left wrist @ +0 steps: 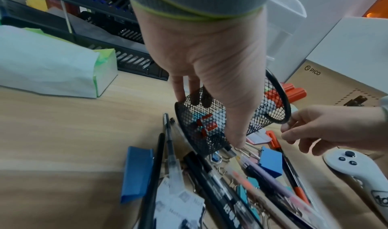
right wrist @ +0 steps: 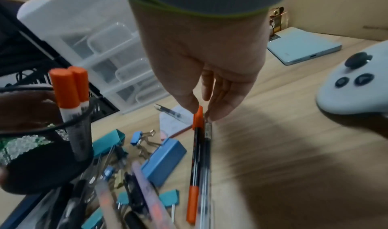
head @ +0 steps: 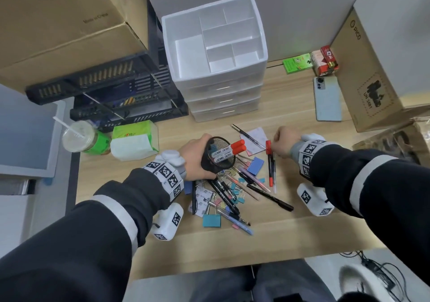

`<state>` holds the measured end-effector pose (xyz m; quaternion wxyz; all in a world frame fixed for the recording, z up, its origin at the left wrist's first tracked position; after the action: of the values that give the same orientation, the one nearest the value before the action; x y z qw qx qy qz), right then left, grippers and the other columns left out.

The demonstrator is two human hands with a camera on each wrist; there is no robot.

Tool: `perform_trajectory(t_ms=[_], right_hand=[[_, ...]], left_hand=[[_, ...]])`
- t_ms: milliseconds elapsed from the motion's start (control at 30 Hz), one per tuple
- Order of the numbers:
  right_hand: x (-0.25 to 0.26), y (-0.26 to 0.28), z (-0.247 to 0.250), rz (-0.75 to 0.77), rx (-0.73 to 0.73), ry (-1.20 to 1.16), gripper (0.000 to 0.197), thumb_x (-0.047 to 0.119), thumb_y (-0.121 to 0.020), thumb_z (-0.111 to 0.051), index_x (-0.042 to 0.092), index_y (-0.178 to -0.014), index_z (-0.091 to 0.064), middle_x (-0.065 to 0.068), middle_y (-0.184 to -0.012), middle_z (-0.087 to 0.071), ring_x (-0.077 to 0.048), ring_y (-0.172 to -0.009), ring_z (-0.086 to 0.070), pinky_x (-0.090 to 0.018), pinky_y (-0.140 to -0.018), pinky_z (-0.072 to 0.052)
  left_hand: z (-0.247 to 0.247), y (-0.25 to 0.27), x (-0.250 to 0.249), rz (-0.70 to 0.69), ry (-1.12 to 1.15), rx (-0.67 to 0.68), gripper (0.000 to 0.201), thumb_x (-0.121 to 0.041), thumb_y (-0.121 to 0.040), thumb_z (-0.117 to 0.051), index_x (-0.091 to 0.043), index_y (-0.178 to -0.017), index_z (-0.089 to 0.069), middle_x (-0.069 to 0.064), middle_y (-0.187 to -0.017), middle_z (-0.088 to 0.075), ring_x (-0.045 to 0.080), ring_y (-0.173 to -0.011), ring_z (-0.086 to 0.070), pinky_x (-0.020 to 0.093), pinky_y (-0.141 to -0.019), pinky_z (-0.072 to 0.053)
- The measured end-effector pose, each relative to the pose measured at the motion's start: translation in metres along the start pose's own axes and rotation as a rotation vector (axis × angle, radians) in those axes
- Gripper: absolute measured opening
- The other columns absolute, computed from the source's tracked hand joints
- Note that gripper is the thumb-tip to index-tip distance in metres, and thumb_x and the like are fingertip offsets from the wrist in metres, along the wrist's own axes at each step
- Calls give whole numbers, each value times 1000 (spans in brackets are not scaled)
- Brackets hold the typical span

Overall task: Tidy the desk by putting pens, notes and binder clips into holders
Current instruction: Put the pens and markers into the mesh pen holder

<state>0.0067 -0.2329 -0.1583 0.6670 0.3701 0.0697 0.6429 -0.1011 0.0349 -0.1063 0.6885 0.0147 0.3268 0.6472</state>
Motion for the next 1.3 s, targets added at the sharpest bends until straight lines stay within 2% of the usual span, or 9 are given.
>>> perform_trajectory(t_ms=[167, 267, 333, 533, 700, 800, 933, 1167, 1300], right_hand=[[-7, 1, -26, -24, -12, 167, 36, 33, -74, -81, 12, -78, -53, -4, -68, -60, -20, -59, -56, -29, -52, -44], [-6, 5, -31, -42, -5, 241, 32, 30, -80, -78, 10, -84, -54, -4, -70, -60, -17, -58, -57, -27, -48, -39], [-5, 4, -35, -64, 0, 253, 25, 23, -82, -76, 9, -88, -56, -4, -72, -61, -17, -59, -59, -27, -50, -44], [-4, 11, -39, -64, 94, 307, 8, 20, -85, -59, 12, -84, -58, -3, -75, -62, -24, -73, -66, -36, -75, -58], [4, 6, -25, -43, 5, 181, 29, 30, -97, -42, 9, -82, -56, -8, -79, -62, -25, -73, -63, -35, -73, -52], [14, -4, -18, 47, -80, 63, 28, 30, -100, -37, 7, -98, -54, -11, -89, -61, -31, -79, -59, -38, -76, -49], [40, -14, -16, 141, -68, 59, 8, 20, -99, -40, 12, -100, -43, -12, -89, -57, -33, -80, -55, -36, -73, -43], [60, -15, -37, 131, -40, 247, 27, 45, -88, -54, 20, -81, -48, -3, -78, -62, -21, -65, -58, -37, -74, -56], [63, -11, -38, 145, -18, 347, 12, 29, -89, -55, 18, -84, -53, -3, -74, -61, -20, -64, -60, -36, -70, -57]], left_hand=[[-8, 7, 6, -2, 27, -13, 97, -50, -55, -88, -25, -132, -34, -2, -107, -61, 17, -94, -58, 33, -80, -50], [-9, 7, 8, -1, 42, -7, 98, -49, -56, -88, -25, -134, -33, -3, -109, -62, 16, -95, -58, 32, -80, -50], [-11, 6, 8, 5, 47, -18, 98, -49, -56, -88, -25, -134, -33, -2, -109, -62, 16, -95, -58, 33, -80, -51], [-13, 7, 7, 0, 62, -37, 99, -50, -56, -88, -23, -134, -33, -1, -111, -63, 18, -97, -59, 35, -83, -52], [-5, 6, 10, 9, 64, -54, 96, -48, -57, -88, -24, -133, -34, -4, -105, -61, 16, -94, -58, 31, -79, -50], [0, 7, 12, 14, 62, -60, 94, -50, -57, -87, -25, -130, -34, -6, -101, -60, 14, -90, -57, 29, -75, -48], [5, 10, 20, 34, 77, -64, 93, -51, -56, -87, -25, -129, -35, -5, -100, -61, 15, -89, -59, 31, -75, -50], [4, 26, 40, 111, 66, -78, 92, -58, -51, -84, -29, -123, -34, -3, -99, -62, 19, -90, -60, 39, -78, -53], [7, 27, 45, 128, 60, -84, 93, -55, -52, -86, -27, -125, -36, -1, -101, -61, 20, -91, -59, 39, -79, -53]])
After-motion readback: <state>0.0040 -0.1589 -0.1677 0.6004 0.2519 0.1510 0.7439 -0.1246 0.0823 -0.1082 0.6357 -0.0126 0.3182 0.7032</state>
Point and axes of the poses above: each hand's wrist, its own y-axis away from the middle knuckle, its own z-axis out of the back of the hand, x = y × z, the point moved 1 cm from there along -y, towards the middle knuckle
